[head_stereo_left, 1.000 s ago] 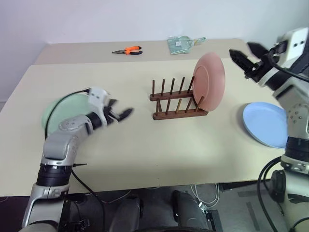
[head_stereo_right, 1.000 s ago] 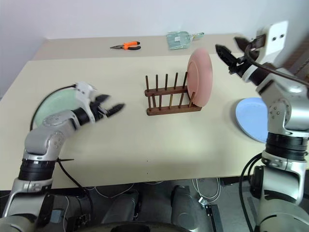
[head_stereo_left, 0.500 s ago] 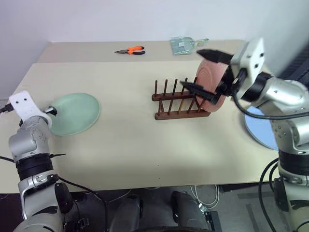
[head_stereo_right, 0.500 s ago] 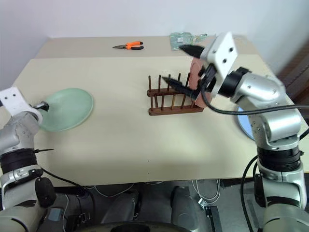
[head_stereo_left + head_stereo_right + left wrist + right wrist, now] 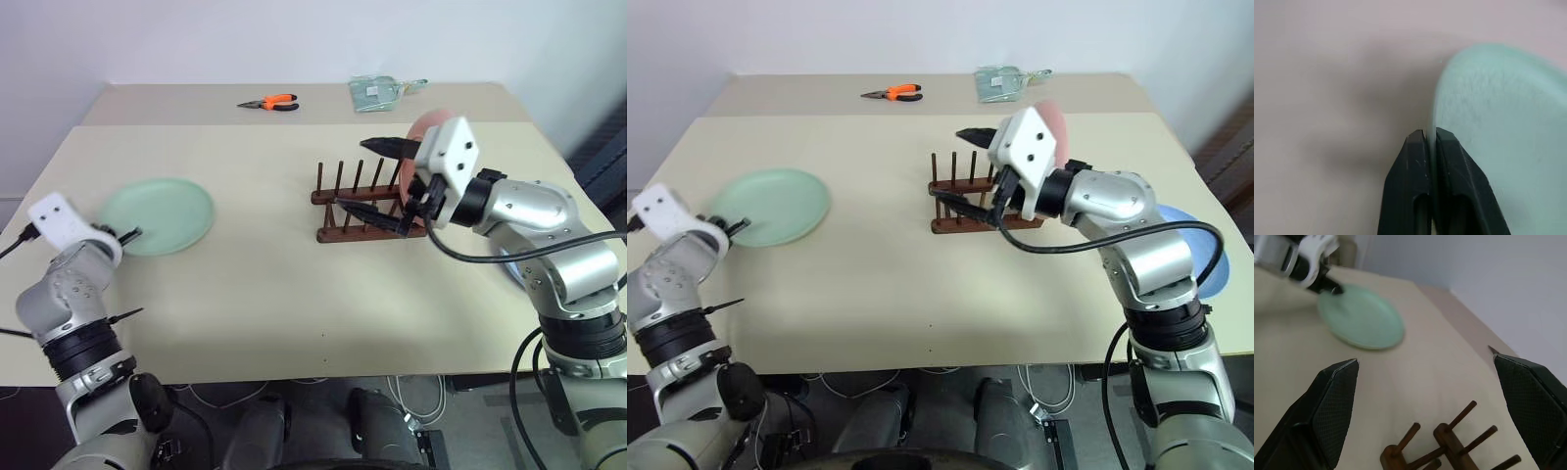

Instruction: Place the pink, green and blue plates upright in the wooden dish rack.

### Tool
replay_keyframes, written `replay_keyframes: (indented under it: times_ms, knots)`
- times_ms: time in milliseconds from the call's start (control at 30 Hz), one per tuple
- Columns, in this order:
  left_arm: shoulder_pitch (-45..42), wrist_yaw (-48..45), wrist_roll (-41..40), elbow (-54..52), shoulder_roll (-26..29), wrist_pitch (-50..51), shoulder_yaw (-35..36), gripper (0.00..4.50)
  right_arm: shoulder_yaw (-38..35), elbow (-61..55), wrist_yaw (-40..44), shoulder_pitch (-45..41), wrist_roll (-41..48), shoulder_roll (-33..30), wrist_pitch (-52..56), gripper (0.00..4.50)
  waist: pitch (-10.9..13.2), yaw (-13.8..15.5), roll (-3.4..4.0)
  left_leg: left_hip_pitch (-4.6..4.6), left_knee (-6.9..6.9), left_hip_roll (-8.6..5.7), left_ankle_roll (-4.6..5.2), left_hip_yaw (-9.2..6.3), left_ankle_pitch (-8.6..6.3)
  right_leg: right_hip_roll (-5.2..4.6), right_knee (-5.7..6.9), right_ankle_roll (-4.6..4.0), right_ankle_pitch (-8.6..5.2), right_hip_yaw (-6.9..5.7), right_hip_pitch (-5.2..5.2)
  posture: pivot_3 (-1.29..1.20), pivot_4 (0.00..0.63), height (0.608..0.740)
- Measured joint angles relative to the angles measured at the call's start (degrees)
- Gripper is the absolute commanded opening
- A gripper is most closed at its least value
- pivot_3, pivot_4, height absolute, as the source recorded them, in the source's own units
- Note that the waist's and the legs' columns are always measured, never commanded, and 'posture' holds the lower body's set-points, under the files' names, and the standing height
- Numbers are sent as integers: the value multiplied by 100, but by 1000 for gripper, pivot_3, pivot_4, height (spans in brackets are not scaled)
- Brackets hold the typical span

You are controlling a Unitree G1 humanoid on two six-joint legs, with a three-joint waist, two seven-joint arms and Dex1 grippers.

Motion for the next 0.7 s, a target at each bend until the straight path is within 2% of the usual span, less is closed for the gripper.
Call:
replay_keyframes:
  times_ms: [167,267,433,533,600,667,700]
  knots:
    - [-1022,-462,-196,-658,-326,-194,-1101,25,1134,236,-66,-399,-1380,363,-921,4500,2,-76,-8,2,-7,0,-11,13,5,0,-5,-2,2,7,-6,0,150,740]
    - [-1276,-510,-254,-894,-546,-124,-1459,25,1510,807,-186,-709,-2200,476,-1493,4500,2,-181,-6,8,-10,1,-13,18,7,0,-6,-2,2,12,-5,0,150,740]
    - [-1375,-473,-392,-1263,-887,391,-1991,25,1777,1814,-625,-1114,-3390,677,-2227,4500,2,-173,-6,4,-12,1,-8,13,5,3,-1,-4,3,13,-10,0,150,740]
    - [-1409,-405,-468,-1482,-987,575,-2016,0,1803,2174,-684,-1110,-3749,678,-2460,3671,2,-170,-6,4,-12,1,-6,13,4,3,-3,-4,3,13,-9,0,150,740]
    - [-1409,-396,-484,-1566,-987,672,-2021,0,1799,2259,-694,-1102,-3851,680,-2526,2771,2,-173,-6,5,-12,1,-5,13,4,4,-3,-4,3,13,-9,0,150,740]
    - [-1407,-337,-497,-1560,-1003,722,-1973,0,1777,2266,-692,-1073,-3872,695,-2588,1612,2,-176,-6,5,-12,1,-5,11,3,5,-3,-4,3,13,-9,0,150,740]
    - [-1408,-298,-501,-1551,-1004,743,-1913,337,1771,2262,-692,-1062,-3882,714,-2617,1096,2,-179,-5,6,-12,1,-5,11,3,6,-2,-4,3,13,-9,0,150,740]
